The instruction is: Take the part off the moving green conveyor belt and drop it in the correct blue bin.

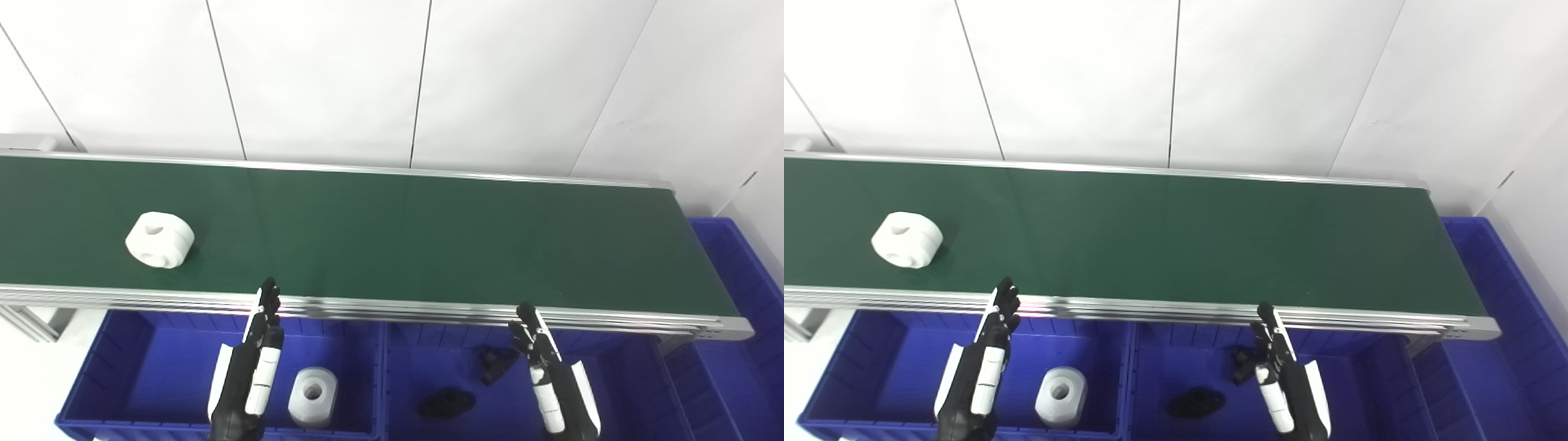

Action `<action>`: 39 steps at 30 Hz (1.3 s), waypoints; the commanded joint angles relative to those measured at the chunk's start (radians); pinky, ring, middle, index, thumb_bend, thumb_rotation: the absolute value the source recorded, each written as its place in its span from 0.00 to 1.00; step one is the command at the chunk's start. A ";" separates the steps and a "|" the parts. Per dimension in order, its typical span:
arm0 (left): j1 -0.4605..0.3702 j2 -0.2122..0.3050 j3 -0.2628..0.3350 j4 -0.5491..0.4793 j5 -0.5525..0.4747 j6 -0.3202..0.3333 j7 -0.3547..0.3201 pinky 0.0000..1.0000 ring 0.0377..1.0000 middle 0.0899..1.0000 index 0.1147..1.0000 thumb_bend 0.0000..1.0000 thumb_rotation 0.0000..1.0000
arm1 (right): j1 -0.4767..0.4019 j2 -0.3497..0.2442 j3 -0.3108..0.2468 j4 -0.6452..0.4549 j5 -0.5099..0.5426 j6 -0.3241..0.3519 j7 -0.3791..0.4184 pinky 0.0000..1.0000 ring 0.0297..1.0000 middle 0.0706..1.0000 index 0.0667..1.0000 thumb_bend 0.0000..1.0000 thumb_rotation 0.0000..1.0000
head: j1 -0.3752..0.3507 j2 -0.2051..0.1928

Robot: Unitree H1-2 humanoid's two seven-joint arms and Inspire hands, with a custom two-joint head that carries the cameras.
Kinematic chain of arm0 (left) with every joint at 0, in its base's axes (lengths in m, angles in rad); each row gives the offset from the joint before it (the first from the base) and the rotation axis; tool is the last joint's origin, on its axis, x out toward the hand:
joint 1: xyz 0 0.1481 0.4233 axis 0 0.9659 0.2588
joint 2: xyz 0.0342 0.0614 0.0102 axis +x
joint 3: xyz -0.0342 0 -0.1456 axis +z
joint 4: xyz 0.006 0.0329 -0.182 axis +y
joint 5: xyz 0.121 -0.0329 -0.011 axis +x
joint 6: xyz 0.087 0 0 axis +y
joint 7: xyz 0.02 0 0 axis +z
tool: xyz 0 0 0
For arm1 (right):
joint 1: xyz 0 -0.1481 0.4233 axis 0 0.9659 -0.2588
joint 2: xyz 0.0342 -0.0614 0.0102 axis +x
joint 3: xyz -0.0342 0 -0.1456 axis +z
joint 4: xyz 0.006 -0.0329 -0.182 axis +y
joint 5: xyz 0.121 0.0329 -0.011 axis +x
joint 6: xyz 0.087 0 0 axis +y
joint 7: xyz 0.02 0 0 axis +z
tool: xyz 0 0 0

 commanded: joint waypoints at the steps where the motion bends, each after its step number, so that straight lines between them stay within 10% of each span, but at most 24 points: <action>1: -0.006 0.001 0.001 -0.021 0.005 -0.013 0.002 1.00 1.00 1.00 1.00 0.57 1.00 | -0.007 0.013 -0.006 -0.026 0.027 0.002 -0.005 0.93 0.94 0.98 0.99 0.85 1.00 | 0.001 0.001; 28: -0.006 -0.001 0.000 -0.014 -0.003 -0.030 0.001 1.00 1.00 1.00 1.00 0.58 1.00 | 0.010 0.009 0.024 -0.044 0.072 0.004 0.037 0.96 1.00 1.00 1.00 0.96 1.00 | 0.026 -0.009; 39: -0.001 -0.048 -0.031 0.119 0.150 -0.164 0.085 0.99 0.97 1.00 1.00 0.57 1.00 | 0.008 -0.042 -0.036 0.079 0.195 -0.101 0.088 1.00 1.00 1.00 1.00 0.92 0.98 | 0.237 -0.203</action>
